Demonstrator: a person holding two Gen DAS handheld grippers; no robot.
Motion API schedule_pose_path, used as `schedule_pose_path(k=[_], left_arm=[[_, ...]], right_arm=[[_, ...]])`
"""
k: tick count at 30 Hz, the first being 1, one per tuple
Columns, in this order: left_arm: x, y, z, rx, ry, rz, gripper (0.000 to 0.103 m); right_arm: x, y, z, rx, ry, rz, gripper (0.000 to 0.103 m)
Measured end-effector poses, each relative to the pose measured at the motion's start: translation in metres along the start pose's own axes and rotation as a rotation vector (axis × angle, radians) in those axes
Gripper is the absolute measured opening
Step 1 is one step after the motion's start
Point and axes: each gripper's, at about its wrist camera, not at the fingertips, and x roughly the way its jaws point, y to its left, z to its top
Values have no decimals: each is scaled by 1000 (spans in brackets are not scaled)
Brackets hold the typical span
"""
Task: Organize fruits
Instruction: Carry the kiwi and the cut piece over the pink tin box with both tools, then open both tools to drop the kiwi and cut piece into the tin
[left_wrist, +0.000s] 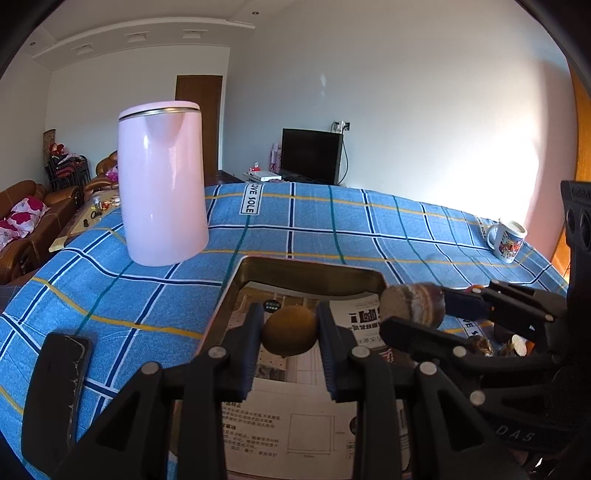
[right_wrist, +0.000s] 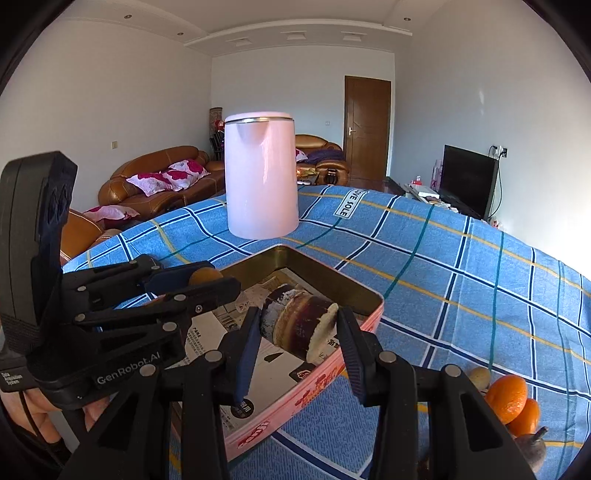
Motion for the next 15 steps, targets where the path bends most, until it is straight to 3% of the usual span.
schedule_pose_path(k=[12,15], left_arm=[[13,3,-1,33,62,69,31],[11,0,0,41,59,92,46]], right_arm=[[39,17,-7,-8,121,78,44],[39,17,-8,-5,141,90,49]])
